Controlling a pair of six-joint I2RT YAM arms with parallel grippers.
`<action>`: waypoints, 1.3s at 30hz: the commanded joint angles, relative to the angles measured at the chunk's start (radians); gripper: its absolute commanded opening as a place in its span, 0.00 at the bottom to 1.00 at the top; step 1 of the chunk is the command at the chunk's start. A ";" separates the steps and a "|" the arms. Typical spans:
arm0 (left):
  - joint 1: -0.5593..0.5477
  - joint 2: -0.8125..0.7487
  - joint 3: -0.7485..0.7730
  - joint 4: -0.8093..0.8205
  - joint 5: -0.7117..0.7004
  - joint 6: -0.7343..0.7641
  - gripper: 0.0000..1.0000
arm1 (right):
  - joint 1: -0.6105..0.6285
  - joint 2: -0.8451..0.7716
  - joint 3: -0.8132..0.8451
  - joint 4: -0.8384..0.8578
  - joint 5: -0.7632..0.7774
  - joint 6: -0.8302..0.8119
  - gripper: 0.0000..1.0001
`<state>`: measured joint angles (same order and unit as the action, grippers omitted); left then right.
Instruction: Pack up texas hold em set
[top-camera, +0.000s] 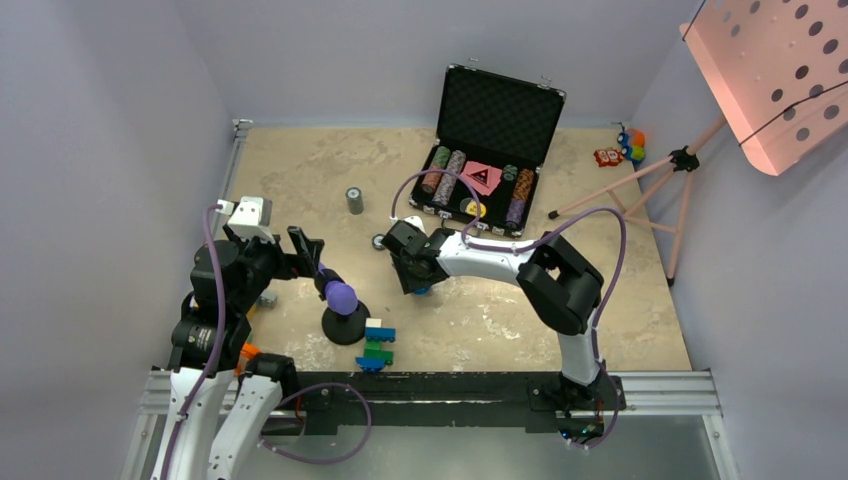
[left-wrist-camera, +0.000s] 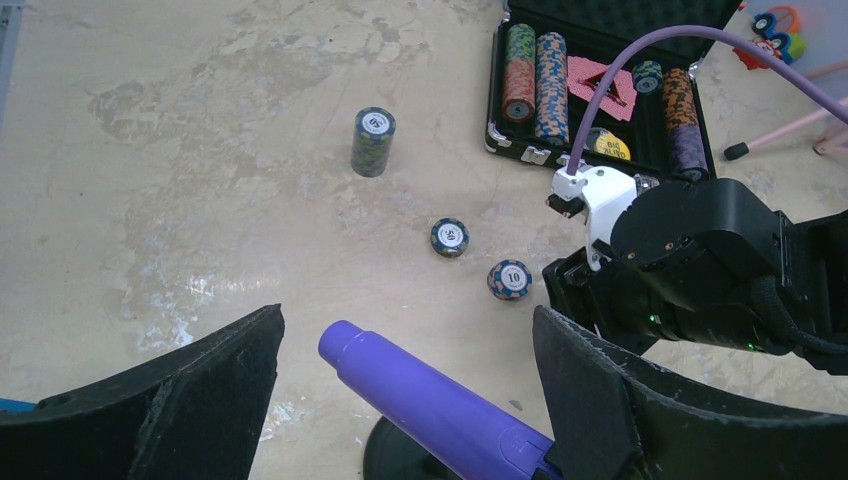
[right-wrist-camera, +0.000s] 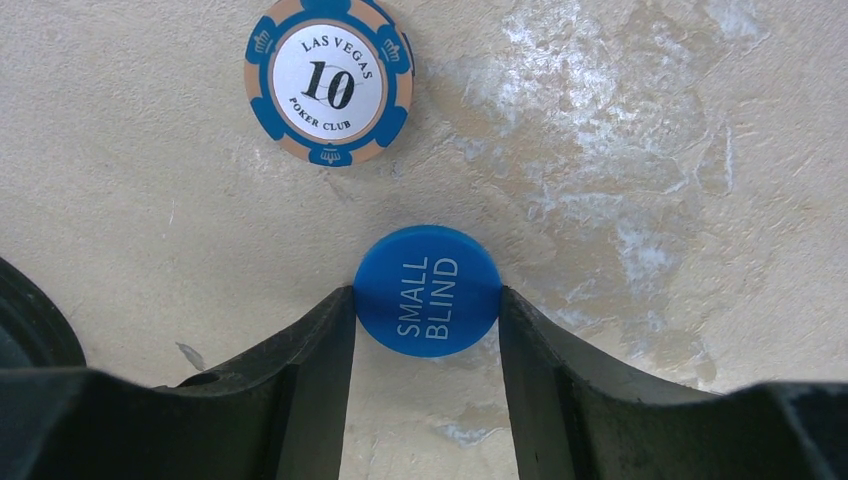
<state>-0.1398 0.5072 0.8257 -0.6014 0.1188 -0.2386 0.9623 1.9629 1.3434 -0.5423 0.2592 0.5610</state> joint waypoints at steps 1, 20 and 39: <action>-0.006 -0.006 -0.001 0.020 0.004 0.016 0.98 | 0.001 -0.048 0.014 -0.038 0.036 0.008 0.42; -0.006 -0.006 -0.002 0.019 -0.001 0.018 0.98 | -0.240 -0.179 0.097 -0.068 0.059 -0.147 0.42; -0.006 -0.004 -0.001 0.023 0.001 0.019 0.97 | -0.495 0.081 0.404 -0.082 -0.024 -0.252 0.42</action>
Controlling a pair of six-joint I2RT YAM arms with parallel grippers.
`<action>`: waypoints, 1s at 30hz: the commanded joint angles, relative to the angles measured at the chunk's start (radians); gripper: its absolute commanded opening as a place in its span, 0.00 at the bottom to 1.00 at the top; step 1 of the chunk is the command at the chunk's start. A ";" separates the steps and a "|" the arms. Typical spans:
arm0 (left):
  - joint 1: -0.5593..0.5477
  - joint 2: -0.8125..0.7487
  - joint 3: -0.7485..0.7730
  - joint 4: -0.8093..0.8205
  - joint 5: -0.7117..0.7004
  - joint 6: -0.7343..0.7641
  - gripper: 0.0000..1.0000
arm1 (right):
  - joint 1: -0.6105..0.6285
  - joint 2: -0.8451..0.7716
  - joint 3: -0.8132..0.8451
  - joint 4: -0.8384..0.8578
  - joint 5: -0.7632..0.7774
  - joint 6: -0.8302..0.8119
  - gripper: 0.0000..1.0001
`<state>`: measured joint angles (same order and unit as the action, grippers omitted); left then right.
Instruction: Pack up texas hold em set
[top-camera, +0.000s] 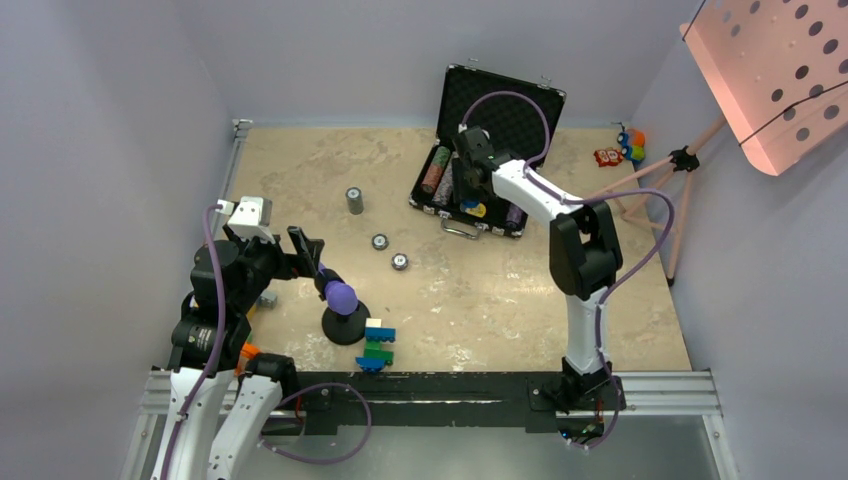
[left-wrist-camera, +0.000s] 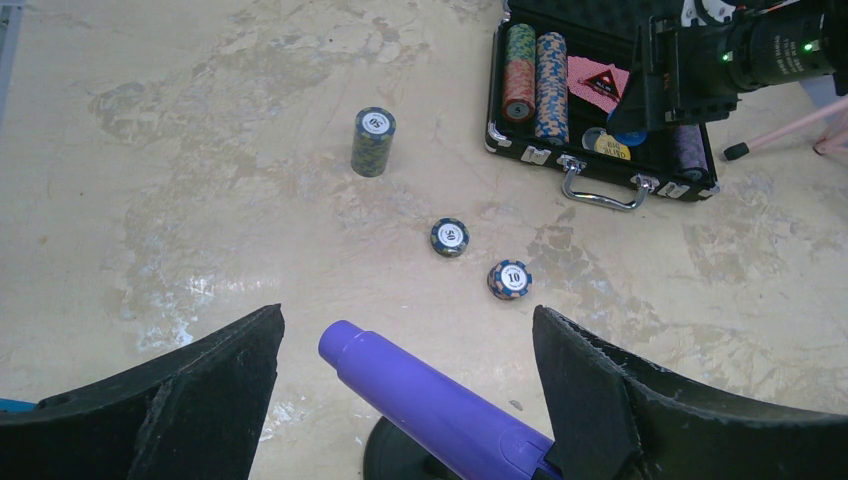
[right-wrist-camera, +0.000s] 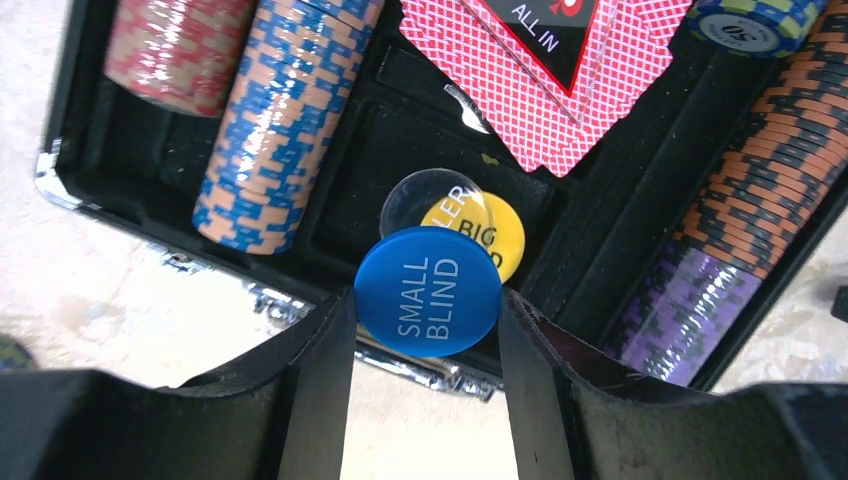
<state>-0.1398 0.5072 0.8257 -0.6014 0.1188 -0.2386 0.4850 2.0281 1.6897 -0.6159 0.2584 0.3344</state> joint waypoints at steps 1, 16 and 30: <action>-0.006 -0.004 -0.002 0.022 0.001 0.019 0.98 | -0.023 0.025 0.062 -0.008 -0.026 -0.027 0.42; -0.006 -0.002 -0.002 0.022 0.002 0.018 0.98 | -0.051 0.100 0.073 -0.014 -0.042 -0.038 0.48; -0.006 -0.002 -0.001 0.022 0.004 0.018 0.97 | -0.057 0.126 0.102 -0.024 -0.040 -0.044 0.69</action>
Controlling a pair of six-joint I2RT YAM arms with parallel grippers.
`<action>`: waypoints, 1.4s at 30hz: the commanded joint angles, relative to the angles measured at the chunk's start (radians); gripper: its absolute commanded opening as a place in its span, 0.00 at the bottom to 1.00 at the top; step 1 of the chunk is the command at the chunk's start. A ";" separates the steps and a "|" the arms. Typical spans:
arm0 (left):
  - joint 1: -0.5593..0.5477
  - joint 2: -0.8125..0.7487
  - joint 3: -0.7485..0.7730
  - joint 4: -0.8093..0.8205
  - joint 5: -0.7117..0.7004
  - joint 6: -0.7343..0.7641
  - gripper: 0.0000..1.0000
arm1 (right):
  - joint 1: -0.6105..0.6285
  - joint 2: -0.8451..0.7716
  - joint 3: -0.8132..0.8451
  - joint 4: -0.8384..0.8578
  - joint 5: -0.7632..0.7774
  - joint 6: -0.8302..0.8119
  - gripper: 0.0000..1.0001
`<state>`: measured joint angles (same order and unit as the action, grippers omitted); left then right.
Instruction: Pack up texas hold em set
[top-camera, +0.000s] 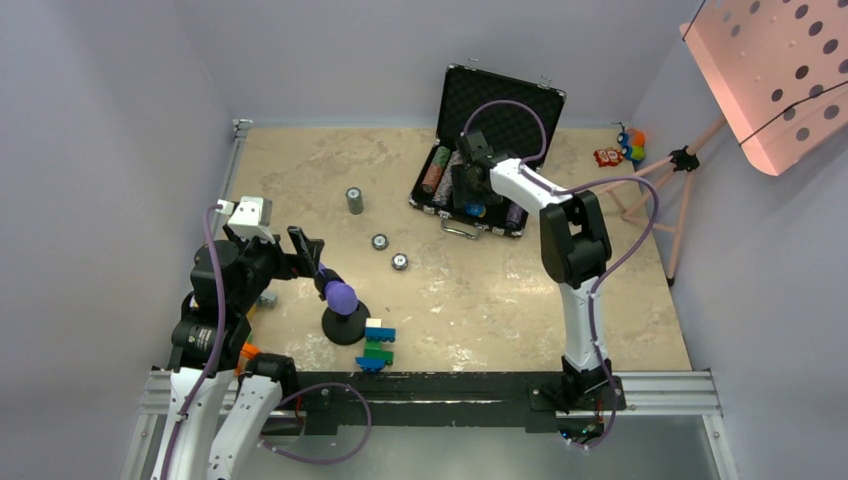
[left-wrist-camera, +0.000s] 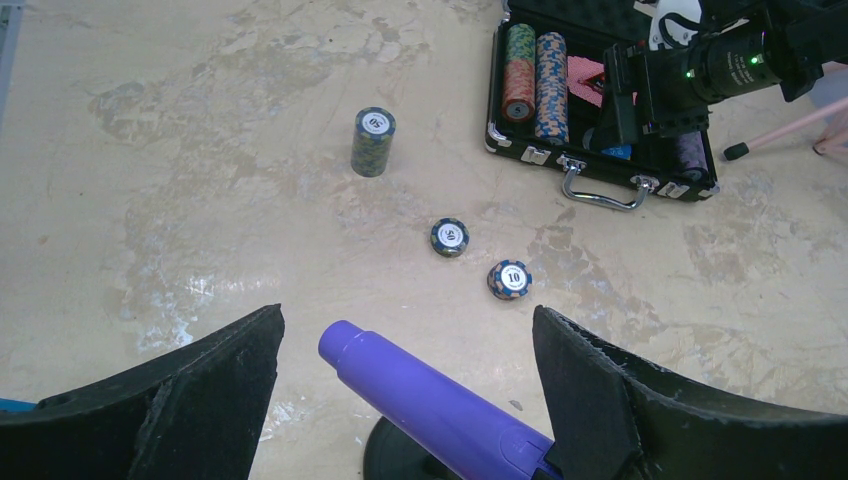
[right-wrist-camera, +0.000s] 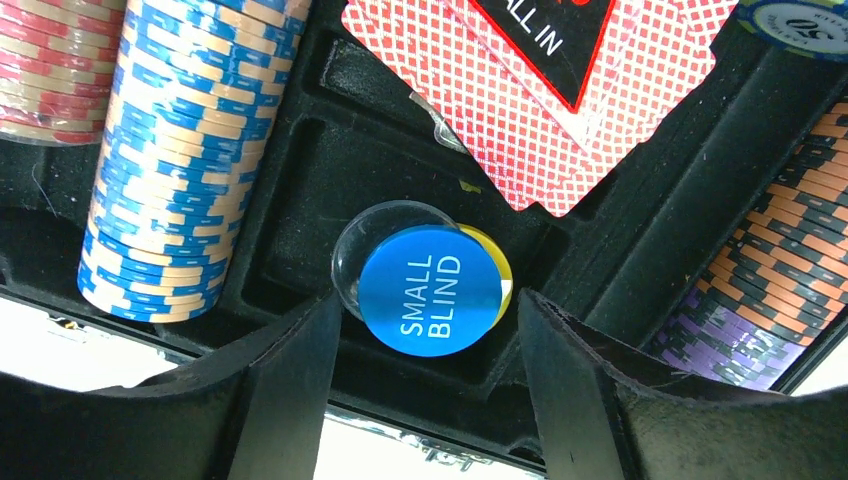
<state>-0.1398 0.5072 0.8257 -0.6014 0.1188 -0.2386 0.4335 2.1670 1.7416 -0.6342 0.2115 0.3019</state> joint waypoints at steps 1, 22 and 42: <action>-0.006 -0.002 -0.002 0.022 0.004 0.018 0.98 | -0.006 -0.013 0.051 -0.007 0.008 -0.012 0.69; -0.006 -0.002 -0.002 0.022 0.004 0.021 0.98 | 0.110 -0.222 -0.007 -0.012 0.026 -0.042 0.68; -0.004 -0.007 -0.002 0.022 0.006 0.019 0.98 | 0.405 -0.091 0.012 -0.030 -0.041 0.014 0.69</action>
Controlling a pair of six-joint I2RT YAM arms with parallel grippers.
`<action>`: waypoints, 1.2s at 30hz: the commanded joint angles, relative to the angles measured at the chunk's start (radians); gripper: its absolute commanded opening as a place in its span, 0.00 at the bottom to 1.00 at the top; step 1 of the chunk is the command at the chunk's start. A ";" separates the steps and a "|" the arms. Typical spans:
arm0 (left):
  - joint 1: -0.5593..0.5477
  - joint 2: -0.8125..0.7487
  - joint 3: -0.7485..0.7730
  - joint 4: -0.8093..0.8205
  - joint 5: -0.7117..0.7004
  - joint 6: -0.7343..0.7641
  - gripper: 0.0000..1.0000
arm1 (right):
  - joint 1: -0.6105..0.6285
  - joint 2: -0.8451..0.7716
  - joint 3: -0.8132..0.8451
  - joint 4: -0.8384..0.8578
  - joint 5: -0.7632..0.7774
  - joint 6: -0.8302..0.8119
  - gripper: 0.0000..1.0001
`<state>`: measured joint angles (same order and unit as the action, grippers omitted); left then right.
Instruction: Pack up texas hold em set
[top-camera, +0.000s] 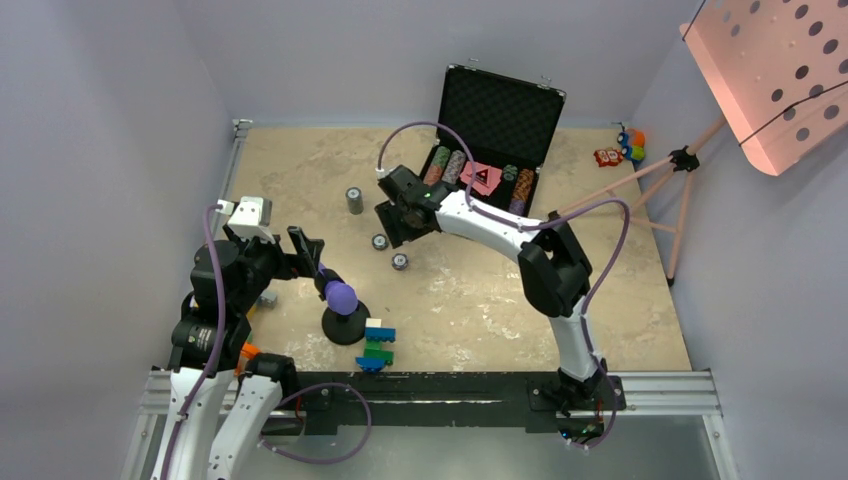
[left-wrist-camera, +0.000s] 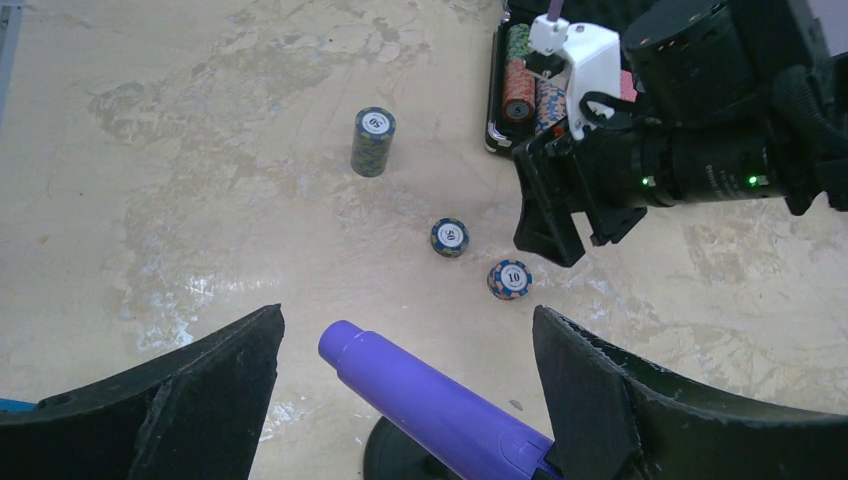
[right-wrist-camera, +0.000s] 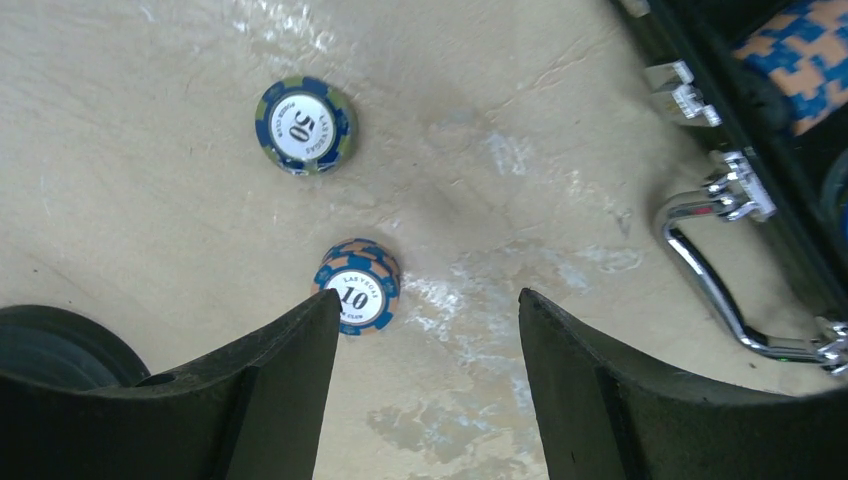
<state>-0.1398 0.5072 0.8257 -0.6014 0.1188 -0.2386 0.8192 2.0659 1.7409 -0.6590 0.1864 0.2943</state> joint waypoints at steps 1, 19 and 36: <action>-0.006 -0.007 -0.002 0.022 0.006 0.019 0.97 | 0.026 0.018 0.011 -0.008 -0.014 0.025 0.69; -0.005 -0.007 -0.002 0.022 0.008 0.018 0.98 | 0.066 0.084 0.009 0.002 -0.034 0.045 0.70; -0.006 -0.006 -0.003 0.025 0.010 0.016 0.98 | 0.080 0.129 0.031 -0.008 -0.019 0.053 0.68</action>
<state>-0.1398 0.5053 0.8230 -0.6006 0.1192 -0.2386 0.8898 2.1815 1.7409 -0.6670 0.1642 0.3332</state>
